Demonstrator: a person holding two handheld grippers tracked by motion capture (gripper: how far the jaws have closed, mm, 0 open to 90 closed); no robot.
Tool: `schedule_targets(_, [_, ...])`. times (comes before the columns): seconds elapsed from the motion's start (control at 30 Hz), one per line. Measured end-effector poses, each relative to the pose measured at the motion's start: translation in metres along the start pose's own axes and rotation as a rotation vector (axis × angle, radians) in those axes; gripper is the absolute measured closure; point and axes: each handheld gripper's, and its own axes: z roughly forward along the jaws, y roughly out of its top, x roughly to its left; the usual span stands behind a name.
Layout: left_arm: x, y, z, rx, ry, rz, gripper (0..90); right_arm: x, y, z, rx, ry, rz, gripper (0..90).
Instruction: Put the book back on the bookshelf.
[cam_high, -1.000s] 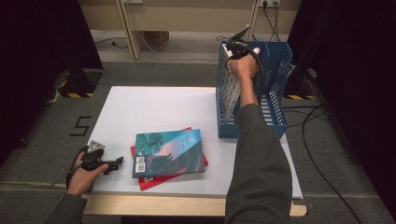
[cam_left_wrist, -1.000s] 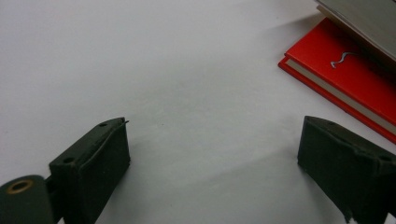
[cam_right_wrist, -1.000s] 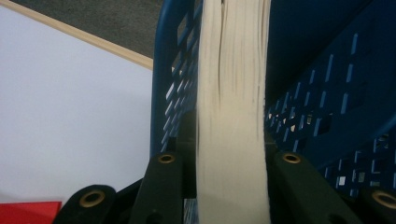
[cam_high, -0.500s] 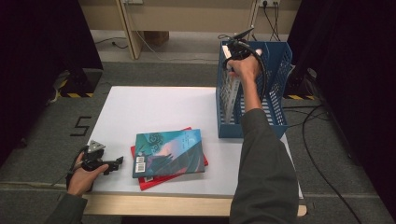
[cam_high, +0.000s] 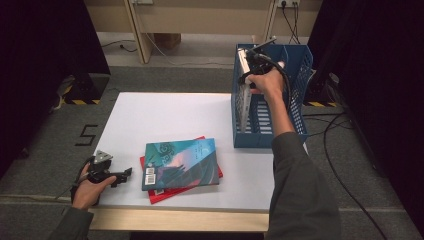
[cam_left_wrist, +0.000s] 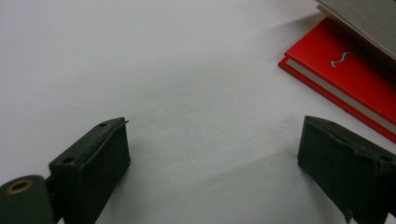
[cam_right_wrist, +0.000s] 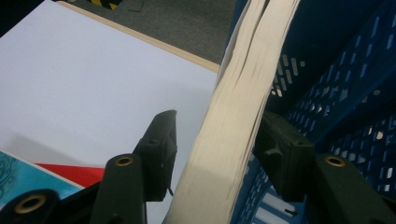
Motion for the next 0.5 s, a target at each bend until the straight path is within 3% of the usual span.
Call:
schedule_targets(0.17, [0.0,0.0,0.0,0.0,0.0,0.0,8.0,-0.002,-0.006,0.002,0.007,0.025,0.016,48.3])
schedule_targets(0.5, [0.0,0.0,0.0,0.0,-0.001,-0.001,8.0,0.0,-0.012,0.007,0.029,0.034,0.002,46.9])
